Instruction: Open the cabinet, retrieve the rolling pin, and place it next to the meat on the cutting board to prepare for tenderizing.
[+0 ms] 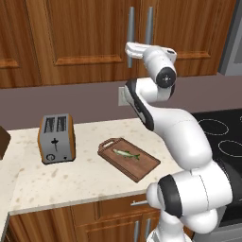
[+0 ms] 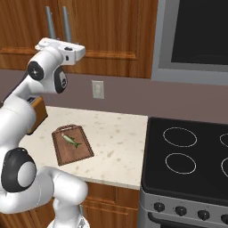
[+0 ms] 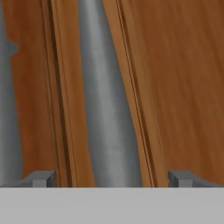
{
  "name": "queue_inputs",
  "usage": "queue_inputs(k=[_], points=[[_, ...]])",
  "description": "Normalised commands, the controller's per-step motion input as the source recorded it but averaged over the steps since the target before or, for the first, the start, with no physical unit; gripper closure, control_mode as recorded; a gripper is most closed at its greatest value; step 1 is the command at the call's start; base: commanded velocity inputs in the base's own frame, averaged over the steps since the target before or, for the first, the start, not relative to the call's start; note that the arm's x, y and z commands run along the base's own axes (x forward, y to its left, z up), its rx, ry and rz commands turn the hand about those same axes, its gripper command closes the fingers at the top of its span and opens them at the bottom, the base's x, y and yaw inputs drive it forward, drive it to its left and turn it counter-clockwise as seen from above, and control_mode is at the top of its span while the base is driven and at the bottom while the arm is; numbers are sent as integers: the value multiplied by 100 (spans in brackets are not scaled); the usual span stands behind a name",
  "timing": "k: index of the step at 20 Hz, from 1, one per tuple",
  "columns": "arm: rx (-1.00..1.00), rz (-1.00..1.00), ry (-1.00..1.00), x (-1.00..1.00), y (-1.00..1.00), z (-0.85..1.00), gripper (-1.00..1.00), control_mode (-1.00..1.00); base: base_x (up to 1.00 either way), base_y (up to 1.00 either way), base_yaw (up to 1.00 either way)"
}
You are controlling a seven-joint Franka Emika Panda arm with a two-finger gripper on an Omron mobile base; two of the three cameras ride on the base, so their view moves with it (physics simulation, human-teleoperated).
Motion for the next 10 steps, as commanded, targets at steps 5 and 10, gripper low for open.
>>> queue_inputs(k=[5,10], points=[[0,0,2,43,1,-1,-100,-100,0,0,0],[-1,1,0,34,3,-17,100,-100,0,0,0]])
